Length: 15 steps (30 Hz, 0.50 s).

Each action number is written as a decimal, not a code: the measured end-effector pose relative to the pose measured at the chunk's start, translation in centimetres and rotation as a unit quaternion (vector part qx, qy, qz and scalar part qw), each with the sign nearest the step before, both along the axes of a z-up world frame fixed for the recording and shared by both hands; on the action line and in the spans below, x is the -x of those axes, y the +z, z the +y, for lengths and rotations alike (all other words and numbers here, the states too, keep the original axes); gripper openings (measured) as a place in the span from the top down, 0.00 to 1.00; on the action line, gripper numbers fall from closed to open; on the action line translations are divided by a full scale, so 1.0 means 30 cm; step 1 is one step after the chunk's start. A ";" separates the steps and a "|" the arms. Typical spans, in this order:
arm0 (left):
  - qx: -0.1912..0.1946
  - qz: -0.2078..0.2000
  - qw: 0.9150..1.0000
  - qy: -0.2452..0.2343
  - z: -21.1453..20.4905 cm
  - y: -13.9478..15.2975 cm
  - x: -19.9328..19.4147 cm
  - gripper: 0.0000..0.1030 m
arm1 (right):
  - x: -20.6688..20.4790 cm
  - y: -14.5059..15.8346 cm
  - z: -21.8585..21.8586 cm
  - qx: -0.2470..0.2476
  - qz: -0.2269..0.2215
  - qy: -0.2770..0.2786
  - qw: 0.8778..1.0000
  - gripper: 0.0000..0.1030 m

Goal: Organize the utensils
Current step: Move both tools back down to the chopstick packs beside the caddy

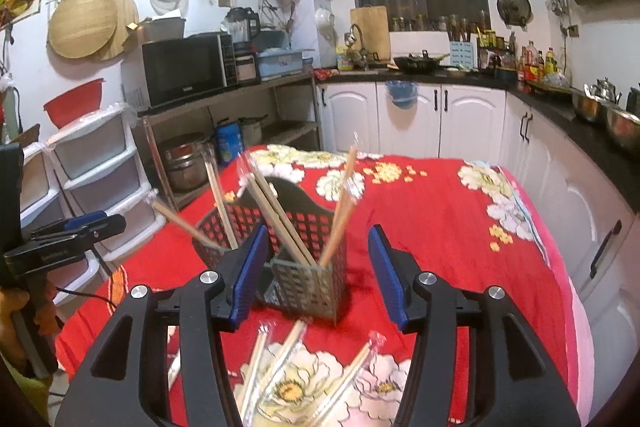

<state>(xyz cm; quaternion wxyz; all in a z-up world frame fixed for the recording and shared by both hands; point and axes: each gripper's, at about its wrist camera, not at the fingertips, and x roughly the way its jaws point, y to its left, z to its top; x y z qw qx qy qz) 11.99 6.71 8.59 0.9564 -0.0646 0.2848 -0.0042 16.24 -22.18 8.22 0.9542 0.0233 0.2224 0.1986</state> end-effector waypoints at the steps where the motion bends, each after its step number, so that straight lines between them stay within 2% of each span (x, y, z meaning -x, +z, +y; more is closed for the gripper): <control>1: 0.000 0.005 1.000 -0.002 -0.004 -0.013 -0.002 0.45 | 0.000 -0.010 -0.005 0.001 0.003 0.000 1.000 0.51; 15: -0.004 0.059 0.998 -0.026 -0.078 -0.173 -0.047 0.45 | -0.027 -0.171 -0.030 0.017 0.059 -0.009 0.998 0.51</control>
